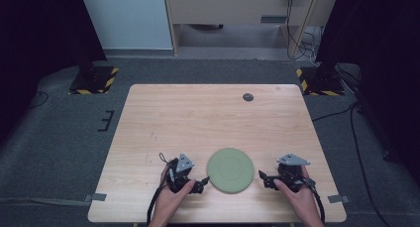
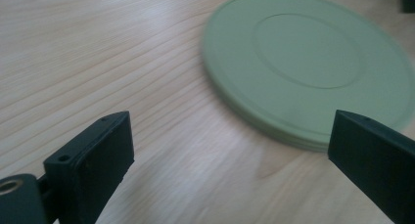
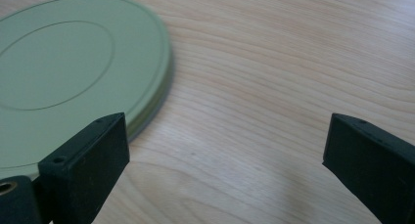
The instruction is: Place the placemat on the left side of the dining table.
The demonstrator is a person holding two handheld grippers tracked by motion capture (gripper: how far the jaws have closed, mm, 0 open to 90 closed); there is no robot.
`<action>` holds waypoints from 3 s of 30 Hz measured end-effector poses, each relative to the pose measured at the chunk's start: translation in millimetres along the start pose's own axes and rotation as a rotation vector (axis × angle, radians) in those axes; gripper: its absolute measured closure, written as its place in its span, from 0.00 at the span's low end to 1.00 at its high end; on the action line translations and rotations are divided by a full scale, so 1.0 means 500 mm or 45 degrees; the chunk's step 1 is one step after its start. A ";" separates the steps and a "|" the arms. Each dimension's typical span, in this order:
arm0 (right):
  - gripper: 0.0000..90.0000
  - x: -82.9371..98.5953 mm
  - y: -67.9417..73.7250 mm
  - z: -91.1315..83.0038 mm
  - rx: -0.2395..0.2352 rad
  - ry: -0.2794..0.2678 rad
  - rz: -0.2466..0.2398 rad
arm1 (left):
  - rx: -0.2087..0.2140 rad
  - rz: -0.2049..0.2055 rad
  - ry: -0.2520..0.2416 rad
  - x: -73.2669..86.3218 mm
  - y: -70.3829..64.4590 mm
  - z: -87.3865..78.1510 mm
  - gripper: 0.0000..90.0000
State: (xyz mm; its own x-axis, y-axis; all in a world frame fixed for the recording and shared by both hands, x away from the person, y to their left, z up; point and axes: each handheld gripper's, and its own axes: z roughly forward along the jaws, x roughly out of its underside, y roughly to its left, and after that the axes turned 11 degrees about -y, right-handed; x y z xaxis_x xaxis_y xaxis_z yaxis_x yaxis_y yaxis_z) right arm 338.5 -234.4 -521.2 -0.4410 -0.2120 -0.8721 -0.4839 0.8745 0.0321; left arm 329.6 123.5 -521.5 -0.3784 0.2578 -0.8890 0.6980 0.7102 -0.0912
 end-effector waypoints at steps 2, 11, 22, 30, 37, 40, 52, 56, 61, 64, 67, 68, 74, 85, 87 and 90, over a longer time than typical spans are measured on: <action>0.05 -0.002 0.014 0.003 -0.052 -0.002 0.007 | 0.018 0.036 -0.010 -0.005 -0.014 0.006 0.04; 0.06 0.000 0.051 0.009 -0.112 0.023 -0.045 | 0.056 0.090 0.054 0.000 -0.046 0.028 0.03; 0.07 0.005 0.068 0.017 -0.148 0.060 -0.067 | 0.072 0.108 0.081 0.004 -0.065 0.049 0.03; 0.08 0.008 0.070 0.014 -0.166 0.074 -0.068 | 0.056 0.102 0.094 0.006 -0.065 0.053 0.02; 0.07 0.010 0.071 0.019 -0.142 0.073 -0.071 | 0.021 0.102 0.090 0.004 -0.065 0.055 0.03; 0.05 0.009 0.070 0.020 -0.139 0.076 -0.076 | 0.026 0.085 0.093 0.004 -0.061 0.057 0.02; 0.03 0.004 0.067 0.029 -0.099 0.074 -0.067 | 0.009 0.086 0.084 0.000 -0.058 0.062 0.04; 0.03 0.003 0.066 0.033 -0.087 0.068 -0.067 | 0.006 0.100 0.086 -0.004 -0.054 0.066 0.05; 0.03 0.000 0.067 0.037 -0.078 0.060 -0.084 | -0.008 0.104 0.083 -0.007 -0.050 0.067 0.06; 0.02 -0.002 0.065 0.042 -0.070 0.057 -0.082 | -0.019 0.103 0.084 -0.009 -0.047 0.071 0.05; 0.02 -0.003 0.064 0.046 -0.068 0.059 -0.078 | -0.022 0.103 0.081 -0.010 -0.044 0.072 0.06; 0.02 -0.004 0.063 0.047 -0.067 0.059 -0.073 | -0.021 0.105 0.081 -0.010 -0.044 0.072 0.06; 0.04 -0.004 0.061 0.049 -0.047 0.053 -0.072 | -0.036 0.100 0.084 -0.014 -0.041 0.079 0.05; 0.06 -0.005 0.060 0.045 -0.050 0.049 -0.062 | -0.094 0.109 0.076 -0.015 -0.025 0.060 0.11; 0.06 -0.005 0.061 0.046 -0.052 0.053 -0.065 | -0.086 0.109 0.091 -0.013 -0.022 0.059 0.12; 0.06 -0.005 0.062 0.045 -0.055 0.050 -0.065 | -0.085 0.108 0.096 -0.012 -0.020 0.054 0.11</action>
State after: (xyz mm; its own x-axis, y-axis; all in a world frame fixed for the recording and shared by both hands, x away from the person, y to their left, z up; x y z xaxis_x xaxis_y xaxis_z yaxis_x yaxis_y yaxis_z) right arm 341.5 -197.1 -528.9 -0.4441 -0.2737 -0.8532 -0.5381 0.8428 0.0097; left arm 341.4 97.3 -527.1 -0.3662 0.3654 -0.8558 0.6883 0.7253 0.0152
